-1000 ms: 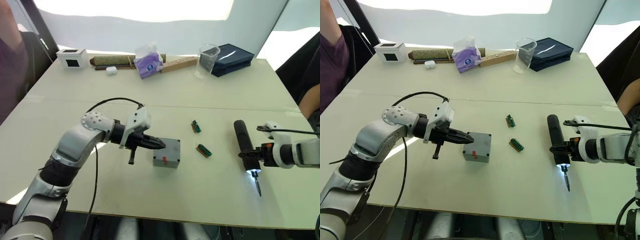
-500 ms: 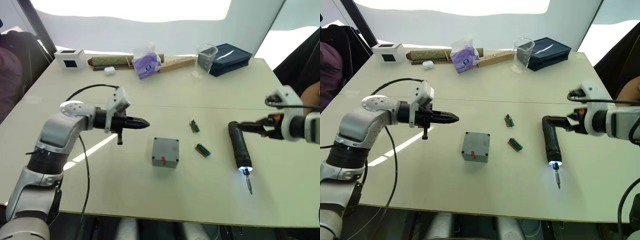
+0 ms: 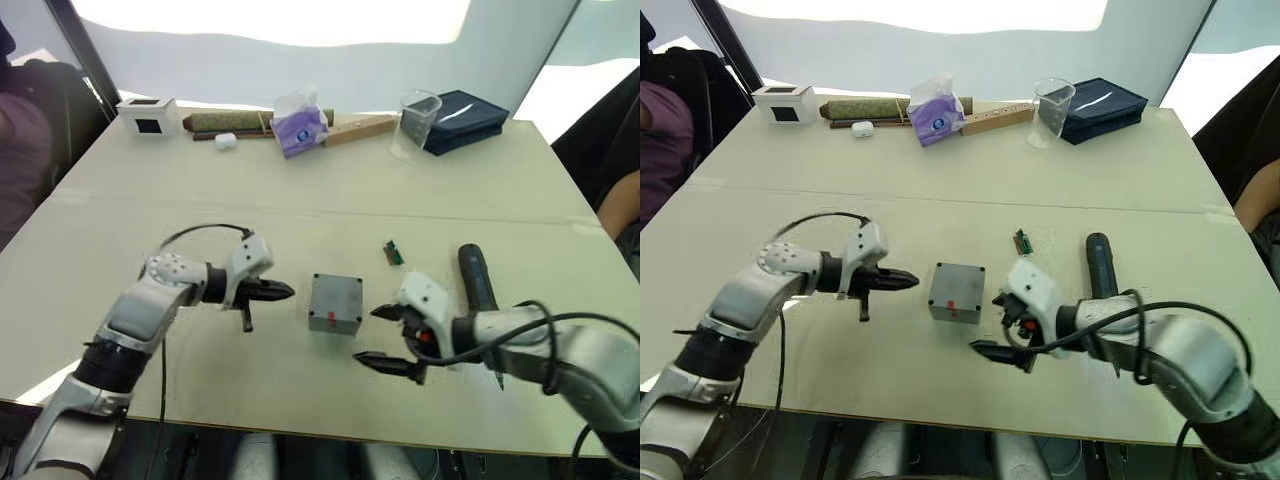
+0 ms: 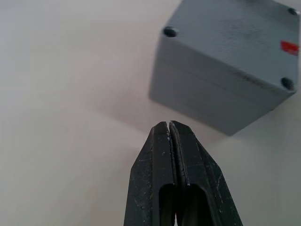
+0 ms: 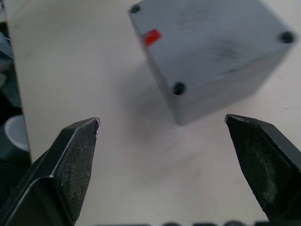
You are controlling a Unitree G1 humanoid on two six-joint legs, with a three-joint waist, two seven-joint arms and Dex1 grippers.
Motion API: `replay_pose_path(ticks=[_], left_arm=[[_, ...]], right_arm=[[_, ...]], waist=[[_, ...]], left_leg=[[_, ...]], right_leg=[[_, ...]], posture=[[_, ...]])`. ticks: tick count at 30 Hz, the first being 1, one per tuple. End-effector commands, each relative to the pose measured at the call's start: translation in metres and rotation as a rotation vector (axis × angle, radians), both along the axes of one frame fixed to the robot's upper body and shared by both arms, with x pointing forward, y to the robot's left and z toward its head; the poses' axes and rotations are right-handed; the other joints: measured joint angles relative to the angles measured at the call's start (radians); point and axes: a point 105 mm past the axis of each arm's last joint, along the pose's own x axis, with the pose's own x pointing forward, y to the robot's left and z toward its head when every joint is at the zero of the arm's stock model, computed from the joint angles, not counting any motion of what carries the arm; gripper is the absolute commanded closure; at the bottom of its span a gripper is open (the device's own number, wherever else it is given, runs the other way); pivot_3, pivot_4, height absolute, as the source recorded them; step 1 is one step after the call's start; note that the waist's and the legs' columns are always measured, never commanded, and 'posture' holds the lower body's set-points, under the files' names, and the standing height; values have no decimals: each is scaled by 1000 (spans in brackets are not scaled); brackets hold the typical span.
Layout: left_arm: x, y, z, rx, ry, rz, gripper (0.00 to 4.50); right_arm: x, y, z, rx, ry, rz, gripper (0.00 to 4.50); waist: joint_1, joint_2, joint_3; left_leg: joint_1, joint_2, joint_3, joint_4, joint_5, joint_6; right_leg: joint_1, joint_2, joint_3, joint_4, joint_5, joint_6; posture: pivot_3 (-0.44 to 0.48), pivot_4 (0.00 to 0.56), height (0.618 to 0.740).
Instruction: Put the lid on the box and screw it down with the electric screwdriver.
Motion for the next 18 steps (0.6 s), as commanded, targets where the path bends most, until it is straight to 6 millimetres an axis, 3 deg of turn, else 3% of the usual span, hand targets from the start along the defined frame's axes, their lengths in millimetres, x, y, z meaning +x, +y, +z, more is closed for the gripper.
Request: replay_pose_path(ticks=[1, 10, 14, 18], left_arm=[[2, -8, 9, -23, -38, -10, 4500], [15, -21, 10, -34, -69, -20, 4500], [23, -15, 13, -30, -89, 8, 4500], [27, 4, 10, 21, -97, 41, 4500]], right_arm=[[-1, 9, 5, 39, -23, 41, 22], [-16, 32, 5, 155, 69, 122, 22], [-23, 30, 7, 167, 84, 128, 22], [-16, 10, 18, 117, 15, 79, 22]], waist=[[0, 0, 0], [-2, 0, 0], [0, 0, 0], [-5, 0, 0]], left_leg=[[0, 0, 0, 0, 0, 0], [1, 0, 0, 1, 0, 0], [1, 0, 0, 1, 0, 0], [1, 0, 0, 1, 0, 0]], right_leg=[[0, 0, 0, 0, 0, 0], [0, 1, 0, 3, 0, 0], [0, 1, 0, 3, 0, 0], [0, 1, 0, 3, 0, 0]], posture=[[0, 150, 740], [0, 150, 740], [0, 150, 740], [0, 150, 740]])
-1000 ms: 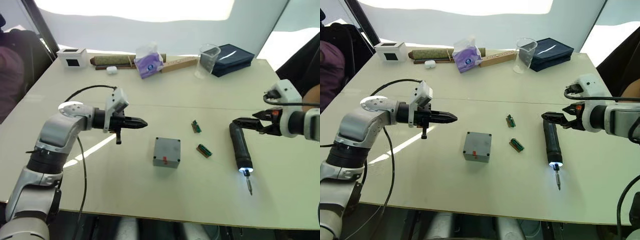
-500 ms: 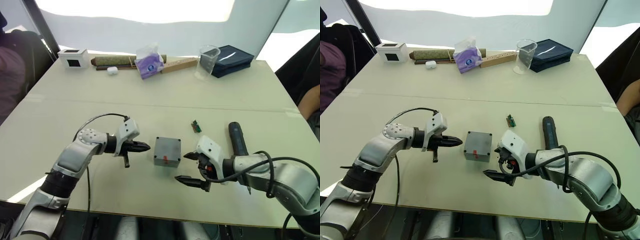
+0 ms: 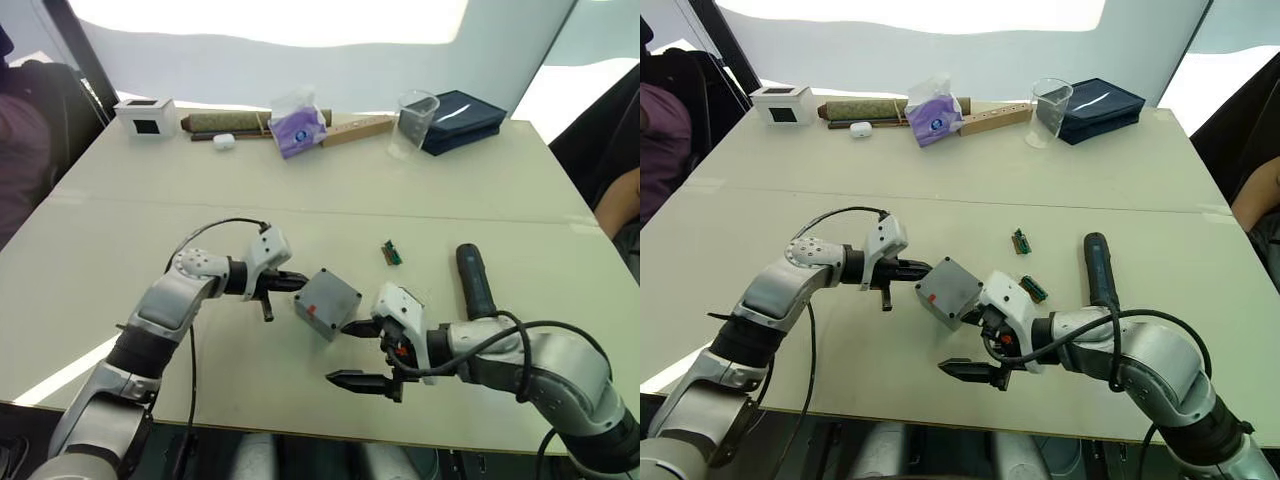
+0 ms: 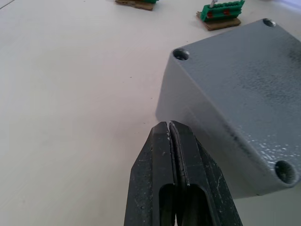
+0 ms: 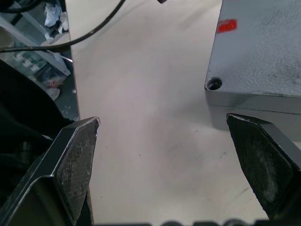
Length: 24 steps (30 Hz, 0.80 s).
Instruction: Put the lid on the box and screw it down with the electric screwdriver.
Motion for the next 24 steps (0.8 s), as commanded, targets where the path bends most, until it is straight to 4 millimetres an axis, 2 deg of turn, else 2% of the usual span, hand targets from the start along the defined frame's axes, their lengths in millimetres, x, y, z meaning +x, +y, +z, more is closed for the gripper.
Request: replay_pose_path(ticks=[1, 4, 6, 8, 12, 16, 19, 24], left_arm=[[0, 19, 6, 47, -41, 13, 4500], [-13, 24, 1, 64, 5, -14, 4500], [-30, 26, -5, 71, 56, -50, 4500], [-39, 27, -10, 77, 88, -60, 4500], [-48, 22, -12, 71, 110, -69, 4500], [-49, 10, -10, 41, 98, -68, 4500], [-43, 3, -7, 15, 76, -52, 4500], [-34, 2, -3, 3, 52, -35, 4500]], right_arm=[[10, -18, 21, -52, -129, -34, 22], [25, -29, 23, -120, -202, -52, 22], [39, -33, 18, -148, -235, -56, 22], [49, -32, 13, -161, -259, -51, 22], [56, -26, 8, -164, -282, -9, 22], [51, -17, 4, -144, -261, 53, 22], [30, -7, 1, -111, -215, 148, 22], [24, -6, 1, -86, -199, 129, 22]], waist=[[-2, 0, 0], [-4, 0, 0], [-2, 0, 0], [-2, 0, 0], [1, 0, 0], [2, 0, 0], [2, 0, 0], [-1, 0, 0]], left_leg=[[0, 0, 0, 0, 0, 0], [1, 0, 1, 0, 0, 0], [1, 0, 1, 0, 0, 0], [1, 0, 1, 0, 0, 0], [1, 0, 1, 0, 0, 0], [1, 0, 1, 1, 0, 0], [1, 0, 0, 1, 0, 0], [1, 0, 0, 1, 0, 0]], right_leg=[[0, 0, 0, 0, 0, 0], [0, 0, 1, 1, 0, 0], [0, 0, 1, 1, 0, 0], [0, 0, 1, 1, 0, 0], [-1, 0, 0, 2, 0, 0], [0, 0, 1, 2, 0, 0], [0, 0, 1, 3, 0, 0], [0, 0, 0, 4, 0, 0]], posture=[[0, 150, 740], [0, 150, 740], [0, 150, 740], [0, 150, 740], [0, 150, 740], [0, 150, 740], [0, 150, 740], [0, 150, 740]])
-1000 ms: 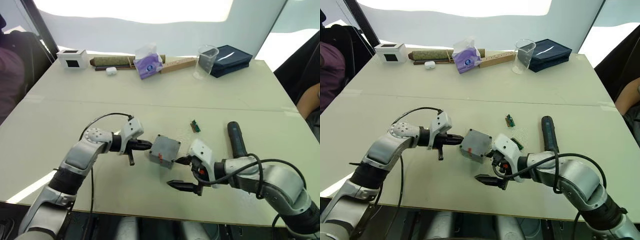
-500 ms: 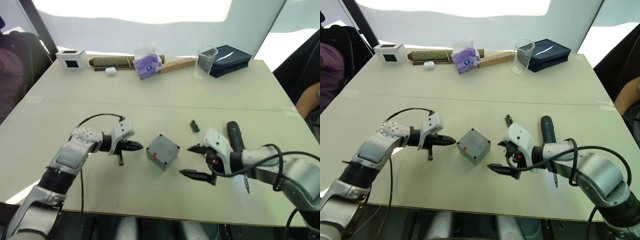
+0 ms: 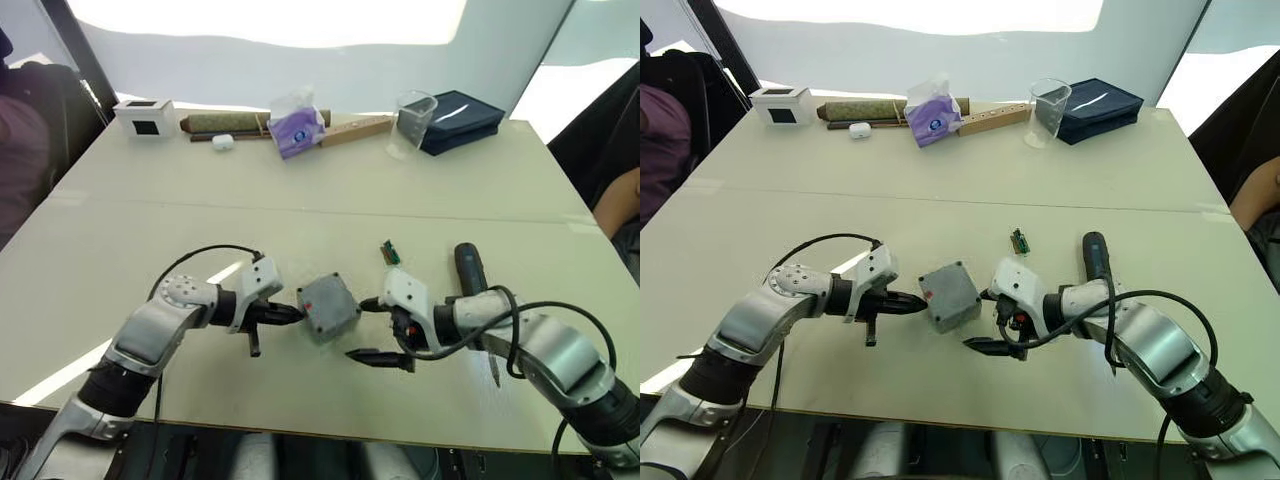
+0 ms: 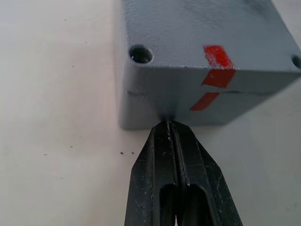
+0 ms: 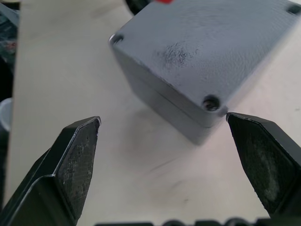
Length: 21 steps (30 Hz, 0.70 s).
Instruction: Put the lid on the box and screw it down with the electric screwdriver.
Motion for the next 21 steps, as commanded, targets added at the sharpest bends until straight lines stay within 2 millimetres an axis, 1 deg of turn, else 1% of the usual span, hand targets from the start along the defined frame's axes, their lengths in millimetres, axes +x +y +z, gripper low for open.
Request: replay_pose_path(ticks=[1, 7, 14, 18, 21], left_arm=[[9, -3, 15, -22, -65, -2, 4500], [13, -3, 17, -23, -72, -5, 4500], [17, -4, 19, -24, -79, -13, 4500], [18, 5, 23, -1, -93, -14, 4500], [24, 20, 32, 18, -118, 14, 4500]], right_arm=[[-8, 8, 13, 49, -28, 30, 22], [-11, 10, 14, 65, -28, 7, 22], [-9, 5, 15, 62, -39, -27, 22], [-5, -7, 22, 62, -63, -81, 22], [-1, -22, 43, 162, -101, -181, 22]], waist=[[0, 0, 0], [0, 0, 0], [1, 0, 0], [1, 0, 0], [1, 0, 0]], left_leg=[[0, 0, 0, 0, 0, 0], [0, 0, 0, 1, 0, 0], [0, 0, 0, 1, 0, 0], [0, 0, 0, 1, 0, 0], [0, 0, 0, 1, 0, 0]], right_leg=[[0, 0, 0, 0, 0, 0], [0, 0, 0, 1, 0, 0], [0, 0, 0, 1, 0, 0], [0, 0, 0, 1, 0, 0], [0, 0, 0, 1, 0, 0]], posture=[[0, 150, 740], [0, 150, 740], [0, 150, 740], [0, 150, 740], [0, 150, 740]])
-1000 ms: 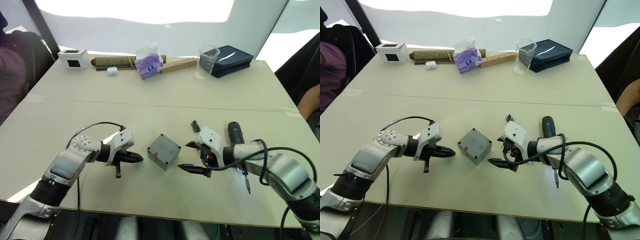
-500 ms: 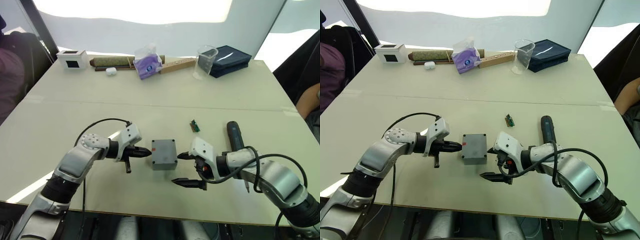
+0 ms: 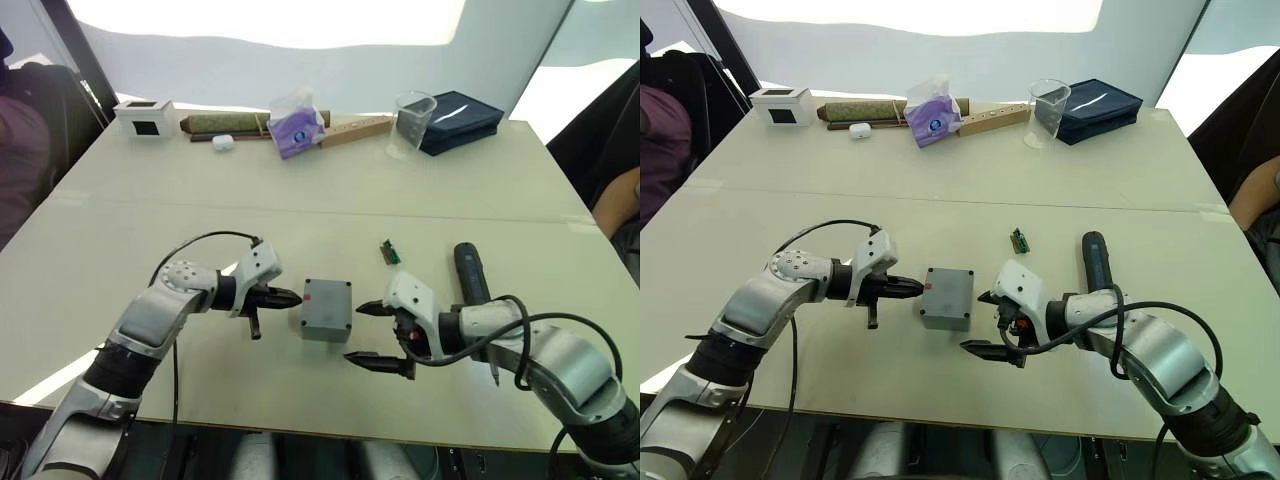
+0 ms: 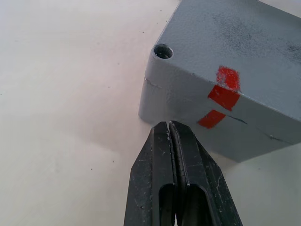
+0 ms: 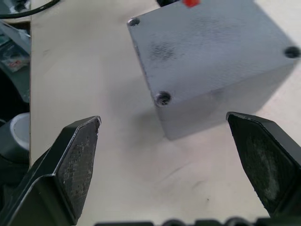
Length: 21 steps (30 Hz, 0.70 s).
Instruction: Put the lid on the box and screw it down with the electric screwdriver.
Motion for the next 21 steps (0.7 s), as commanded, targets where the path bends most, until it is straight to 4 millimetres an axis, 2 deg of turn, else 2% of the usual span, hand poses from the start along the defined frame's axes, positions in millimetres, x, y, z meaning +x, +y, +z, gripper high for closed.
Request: replay_pose_path(ticks=[1, 4, 7, 10, 14, 17, 19, 21], left_arm=[[9, 19, 28, -1, -72, 18, 4500], [12, 21, 52, -54, -81, 9, 4500], [6, 8, 69, -79, -104, -62, 4500], [1, 3, 74, -94, -100, -92, 4500], [2, -14, 73, -107, -112, -124, 4500], [0, -16, 68, -94, -107, -134, 4500], [-1, -17, 68, -101, -102, -135, 4500], [-1, -16, 67, -98, -100, -135, 4500]], right_arm=[[3, -19, 34, 121, -93, -117, 22], [13, -43, 38, 154, -125, -274, 22], [25, -60, 27, 136, -155, -387, 22], [28, -64, 21, 125, -168, -404, 22], [41, -65, -1, 129, -161, -458, 22], [44, -62, -5, 131, -169, -458, 705], [45, -61, -9, 123, -169, -455, 1331], [47, -60, -11, 119, -170, -455, 2204]], waist=[[0, 0, 0], [1, 0, 0], [0, 0, 0], [-1, 0, 0], [-2, 0, 0], [-4, 0, 0], [-2, 0, 0], [-1, 0, 0]], left_leg=[[0, 0, 0, 0, 0, 0], [0, 0, 0, 0, 0, 0], [0, 0, 1, 0, 0, 0], [0, -1, 1, 0, 0, 0], [0, 0, 1, 1, 0, 0], [0, 0, 1, 2, 0, 0], [0, 0, 1, 2, 0, 0], [0, 0, 1, 2, 0, 0]], right_leg=[[0, 0, 0, 0, 0, 0], [0, 0, 0, 0, 0, 0], [1, 0, 0, 0, 0, 0], [0, 0, 0, 0, 0, 0], [1, 1, 0, 1, 0, 0], [0, 1, 1, 1, 0, 0], [0, 1, 1, 1, 0, 0], [0, 1, 1, 1, 0, 0]], posture=[[0, 150, 740], [0, 150, 740], [0, 150, 740], [0, 150, 740], [0, 150, 740], [0, 150, 740], [0, 150, 740], [0, 150, 740]])
